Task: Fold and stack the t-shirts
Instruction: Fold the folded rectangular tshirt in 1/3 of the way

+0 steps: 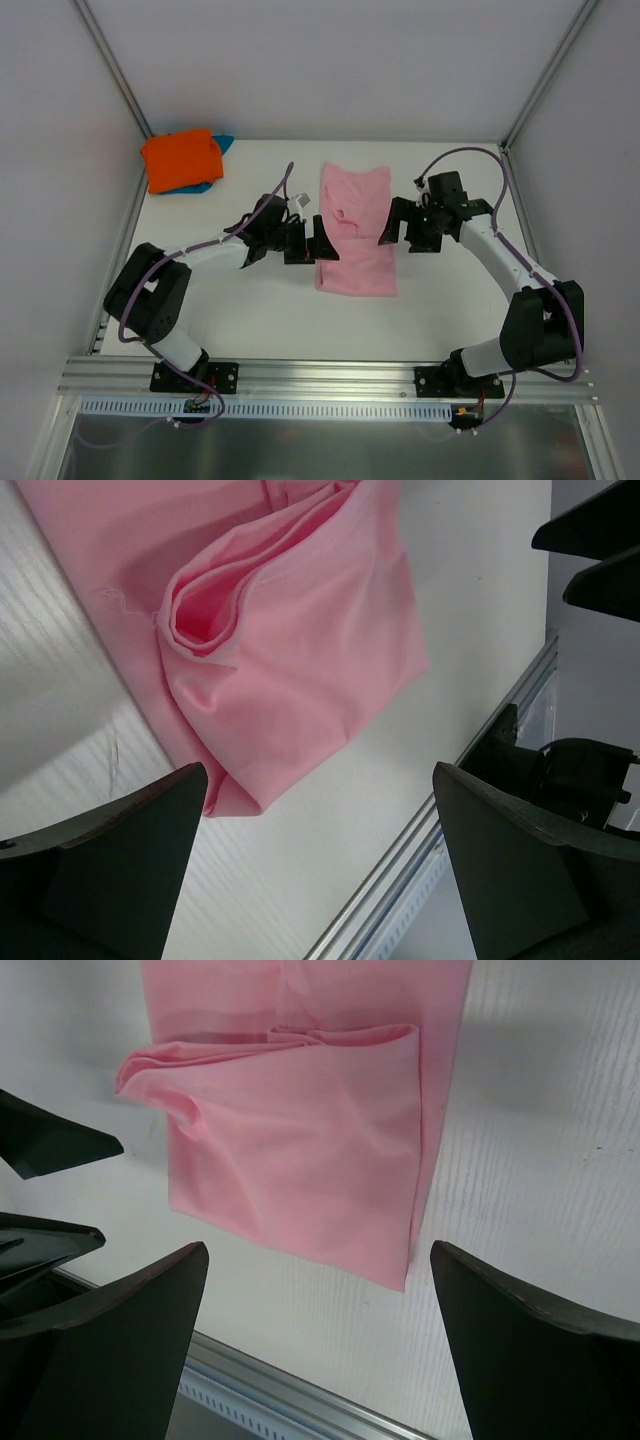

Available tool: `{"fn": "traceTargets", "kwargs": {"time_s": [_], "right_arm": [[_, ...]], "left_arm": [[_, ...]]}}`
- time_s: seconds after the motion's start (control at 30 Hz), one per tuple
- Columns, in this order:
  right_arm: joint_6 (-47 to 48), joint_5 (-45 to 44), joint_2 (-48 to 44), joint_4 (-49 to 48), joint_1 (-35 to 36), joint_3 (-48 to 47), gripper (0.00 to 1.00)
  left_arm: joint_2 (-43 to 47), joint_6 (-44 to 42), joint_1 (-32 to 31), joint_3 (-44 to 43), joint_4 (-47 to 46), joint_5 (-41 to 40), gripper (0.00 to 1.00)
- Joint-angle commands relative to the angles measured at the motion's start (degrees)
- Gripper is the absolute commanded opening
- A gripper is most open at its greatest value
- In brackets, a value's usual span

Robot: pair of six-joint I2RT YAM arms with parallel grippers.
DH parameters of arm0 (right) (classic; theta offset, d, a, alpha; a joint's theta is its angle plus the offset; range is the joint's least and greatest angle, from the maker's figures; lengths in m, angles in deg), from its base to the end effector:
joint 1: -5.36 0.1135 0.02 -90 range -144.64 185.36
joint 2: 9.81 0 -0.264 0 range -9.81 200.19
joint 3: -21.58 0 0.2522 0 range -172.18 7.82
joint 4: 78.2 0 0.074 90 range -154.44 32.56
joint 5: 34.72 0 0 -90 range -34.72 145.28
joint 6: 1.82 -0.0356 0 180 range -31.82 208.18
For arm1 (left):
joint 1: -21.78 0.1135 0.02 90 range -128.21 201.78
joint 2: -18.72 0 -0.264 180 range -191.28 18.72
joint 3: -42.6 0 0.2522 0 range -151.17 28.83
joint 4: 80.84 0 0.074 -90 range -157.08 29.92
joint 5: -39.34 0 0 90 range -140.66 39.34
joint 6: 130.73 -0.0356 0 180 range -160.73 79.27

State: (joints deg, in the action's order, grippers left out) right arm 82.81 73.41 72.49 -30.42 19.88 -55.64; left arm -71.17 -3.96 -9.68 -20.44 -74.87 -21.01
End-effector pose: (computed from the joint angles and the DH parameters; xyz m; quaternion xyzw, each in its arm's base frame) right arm 0.2886 0.0862 0.2668 -0.1247 0.9291 0.2014 0.2840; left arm 0.2746 -0.1887 0.2067 0.0830 0.8536 -0.4455 0.2570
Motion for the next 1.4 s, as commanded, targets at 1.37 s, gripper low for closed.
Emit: {"fn": "traceTargets", "kwargs": {"time_s": [1.37], "right_arm": [[0.7, -0.1, -5.7, -6.2, 0.2, 15.1, 0.99]], "left_arm": [[-1.9, -6.6, 3.2, 2.0, -1.8, 3.7, 0.99]]}}
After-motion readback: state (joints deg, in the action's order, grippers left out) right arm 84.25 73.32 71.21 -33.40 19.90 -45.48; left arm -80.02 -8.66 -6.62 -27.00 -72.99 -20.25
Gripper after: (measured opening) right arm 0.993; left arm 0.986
